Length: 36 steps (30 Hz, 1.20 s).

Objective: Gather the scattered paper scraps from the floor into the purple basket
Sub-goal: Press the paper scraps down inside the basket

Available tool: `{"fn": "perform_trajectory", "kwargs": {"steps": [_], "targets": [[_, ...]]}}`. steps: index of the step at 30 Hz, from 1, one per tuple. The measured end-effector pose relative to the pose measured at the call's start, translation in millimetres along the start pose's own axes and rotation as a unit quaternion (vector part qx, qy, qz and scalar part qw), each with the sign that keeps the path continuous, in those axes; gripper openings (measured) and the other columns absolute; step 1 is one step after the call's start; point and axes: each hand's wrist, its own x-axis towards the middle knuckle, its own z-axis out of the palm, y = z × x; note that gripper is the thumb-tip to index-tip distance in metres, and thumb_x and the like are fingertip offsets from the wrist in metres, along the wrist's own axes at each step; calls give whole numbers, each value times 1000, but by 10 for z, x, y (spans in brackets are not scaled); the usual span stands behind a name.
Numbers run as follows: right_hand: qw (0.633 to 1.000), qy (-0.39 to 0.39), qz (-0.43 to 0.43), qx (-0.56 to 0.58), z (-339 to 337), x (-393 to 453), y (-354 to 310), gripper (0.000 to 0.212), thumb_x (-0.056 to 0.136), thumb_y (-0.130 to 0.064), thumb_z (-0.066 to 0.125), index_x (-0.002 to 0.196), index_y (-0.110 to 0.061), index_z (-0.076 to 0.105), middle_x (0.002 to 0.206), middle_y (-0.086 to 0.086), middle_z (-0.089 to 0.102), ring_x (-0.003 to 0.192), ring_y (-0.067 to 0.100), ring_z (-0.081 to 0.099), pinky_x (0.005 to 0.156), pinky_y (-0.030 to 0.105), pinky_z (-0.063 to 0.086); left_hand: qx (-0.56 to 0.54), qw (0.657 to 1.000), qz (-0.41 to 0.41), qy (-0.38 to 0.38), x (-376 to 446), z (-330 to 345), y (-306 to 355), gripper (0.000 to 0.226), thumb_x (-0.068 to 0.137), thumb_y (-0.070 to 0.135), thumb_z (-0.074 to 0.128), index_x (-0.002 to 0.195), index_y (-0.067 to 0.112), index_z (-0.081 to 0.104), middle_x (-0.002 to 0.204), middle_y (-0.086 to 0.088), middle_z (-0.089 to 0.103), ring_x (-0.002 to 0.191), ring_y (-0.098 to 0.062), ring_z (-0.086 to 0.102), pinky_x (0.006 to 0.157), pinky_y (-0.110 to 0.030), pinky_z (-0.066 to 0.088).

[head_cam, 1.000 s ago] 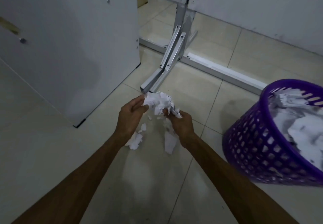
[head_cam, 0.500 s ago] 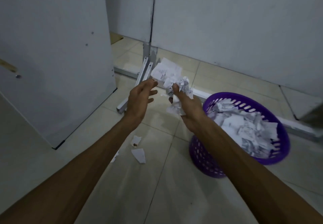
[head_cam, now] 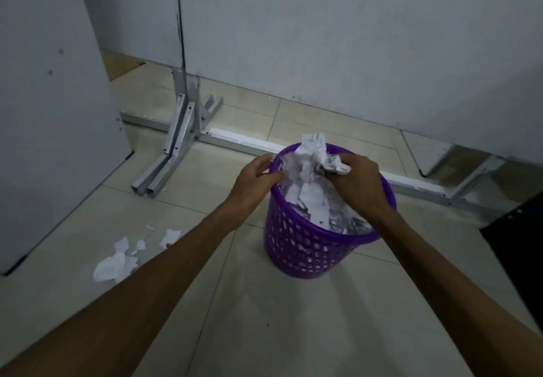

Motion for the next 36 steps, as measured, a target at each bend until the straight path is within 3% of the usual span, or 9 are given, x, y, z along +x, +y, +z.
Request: {"fn": "perform_trajectory", "kwargs": {"steps": [2,5,8,14,17,20,25,29,36], "targets": [[998,-48,-1,-29,-3,-53,86,17,82,-34,76,86,-18,72,82,-5,71,75,10,65,71,31,53,11,1000,12,-5,-11,41,-32,59,83,22,73,138,21,49,137,5,54,113,-14,60,94,-38,54],[996,-79,9,-42,-26,-56,114,56,71,-54,81,117,-26,66,116,-4,68,99,12,61,86,32,52,6,1000,8,1,-12,36,-36,69,84,19,73,144,21,41,136,5,52,114,-14,58,85,-29,56],[994,-100,32,-34,-134,49,94,83,61,-70,77,134,-36,55,136,-8,58,115,11,54,84,21,44,-26,1000,-2,12,-8,26,-1,62,89,22,66,145,20,41,139,0,54,110,-12,60,71,-16,52],[996,-76,30,20,-153,126,46,75,77,-77,54,142,-41,45,151,-5,44,131,18,47,98,37,41,-23,1000,-4,13,-12,20,27,62,89,18,66,145,18,41,141,-1,52,112,-14,59,73,-18,53],[991,-116,-39,-59,67,149,32,62,91,-71,36,147,-44,34,162,0,24,147,25,26,114,60,19,-1,1000,-1,5,-18,10,0,61,89,9,65,145,17,41,135,5,53,99,-5,60,64,-12,53],[953,-219,-49,-205,387,198,126,60,96,-65,16,153,-45,16,165,5,1,152,31,3,113,67,-3,7,1000,-16,-11,-20,-4,-53,50,91,12,63,138,19,50,129,2,62,103,-9,62,80,-25,54],[891,-334,-8,-309,778,143,446,65,97,-66,12,152,-42,-14,161,12,-23,149,36,-14,112,66,-9,29,999,-17,-17,-1,-33,-42,51,90,12,64,139,18,51,127,1,64,107,-13,63,88,-31,54],[863,-395,15,-315,900,177,524,70,95,-68,13,151,-40,-19,161,13,-23,150,35,-14,114,63,-8,32,999,-13,-20,-2,-58,-35,55,89,13,66,141,16,49,129,-1,63,113,-18,62,96,-38,53],[798,-483,-21,-360,916,214,595,79,95,-68,26,153,-34,-16,160,15,-26,148,38,-18,116,61,-6,14,1000,-22,-17,-5,-86,-104,58,88,18,68,143,20,47,132,1,61,115,-16,60,84,-28,52]]}}
